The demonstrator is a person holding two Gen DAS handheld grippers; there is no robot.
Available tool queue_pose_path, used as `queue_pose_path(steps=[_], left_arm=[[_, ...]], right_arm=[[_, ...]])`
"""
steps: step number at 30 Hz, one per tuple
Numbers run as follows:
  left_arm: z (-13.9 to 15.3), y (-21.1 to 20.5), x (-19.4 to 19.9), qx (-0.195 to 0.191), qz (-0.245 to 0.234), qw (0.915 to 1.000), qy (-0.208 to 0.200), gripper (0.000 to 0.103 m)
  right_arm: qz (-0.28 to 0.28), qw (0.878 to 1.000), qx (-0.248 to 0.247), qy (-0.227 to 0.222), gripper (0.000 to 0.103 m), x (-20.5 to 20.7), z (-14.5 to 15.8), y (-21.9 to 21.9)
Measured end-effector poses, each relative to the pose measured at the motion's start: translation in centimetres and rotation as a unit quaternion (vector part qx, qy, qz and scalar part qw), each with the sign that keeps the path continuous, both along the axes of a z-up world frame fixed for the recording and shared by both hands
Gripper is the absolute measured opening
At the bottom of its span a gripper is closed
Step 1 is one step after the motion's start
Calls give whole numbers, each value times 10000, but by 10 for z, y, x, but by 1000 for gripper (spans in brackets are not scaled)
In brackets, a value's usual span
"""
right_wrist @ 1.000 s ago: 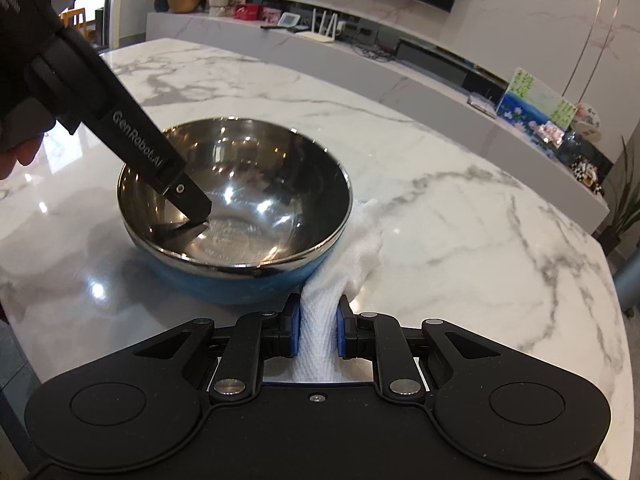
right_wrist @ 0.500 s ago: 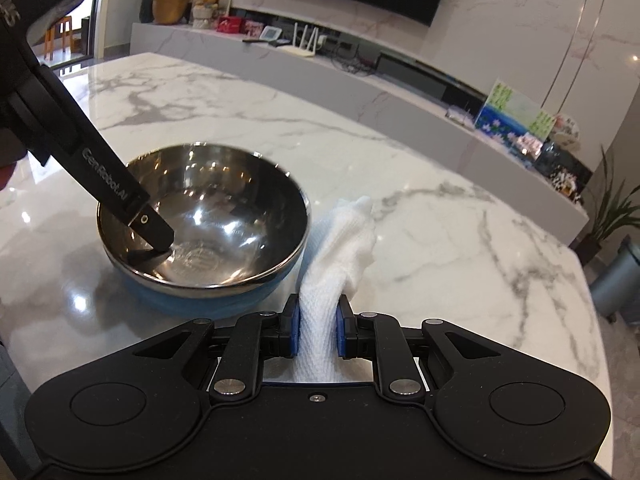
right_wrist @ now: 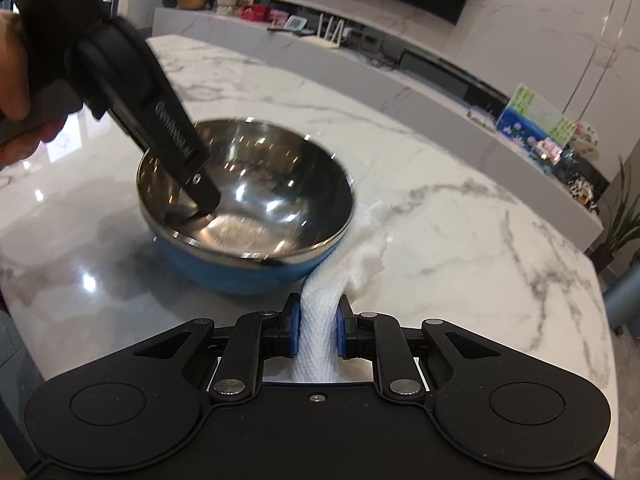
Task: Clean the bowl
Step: 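Hold the bowl rim with the left gripper while the right gripper wipes the blue outer wall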
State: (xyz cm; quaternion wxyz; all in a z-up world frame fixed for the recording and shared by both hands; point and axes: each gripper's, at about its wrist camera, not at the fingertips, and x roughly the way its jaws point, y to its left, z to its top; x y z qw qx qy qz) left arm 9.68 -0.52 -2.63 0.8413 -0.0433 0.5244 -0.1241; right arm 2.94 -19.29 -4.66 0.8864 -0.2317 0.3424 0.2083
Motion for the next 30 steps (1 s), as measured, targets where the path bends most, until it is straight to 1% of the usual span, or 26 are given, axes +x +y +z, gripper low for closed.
queue_pose_path(steps=[2,4,7,10,12,17,19,20,24,30], left_arm=[[-2,2,-4,-140,104,9998,120,35],[-5,2,-9,-218,117,9995,190,38],[-5,1,-11,-224,93,9995,212,38],[-4,0,-10,-120,68,9997,187,37],[-3,2,-9,-118,57,9998,170,35],[1,5,-4,45,-78,10000,27,22],[3,5,-1,148,-114,9998,-26,19],[4,4,1,202,-139,9997,-51,19],[5,-1,7,301,-226,9992,-105,19],[4,-3,7,304,-292,9990,-153,19]], right_arm=[[29,10000,-13,59,15,-1,-3,2],[57,9999,-15,102,15,-2,-5,4],[130,9998,-32,137,15,-6,-6,8],[209,9996,-28,166,15,-9,-4,9],[243,9996,-82,138,15,-10,-3,8],[-46,9999,-59,-120,15,-3,4,-3],[-126,9997,-13,-218,15,-1,9,-6],[-167,9994,34,-306,15,0,14,-9],[-122,9990,73,-418,15,5,22,-9],[16,9996,16,-285,15,4,17,-3]])
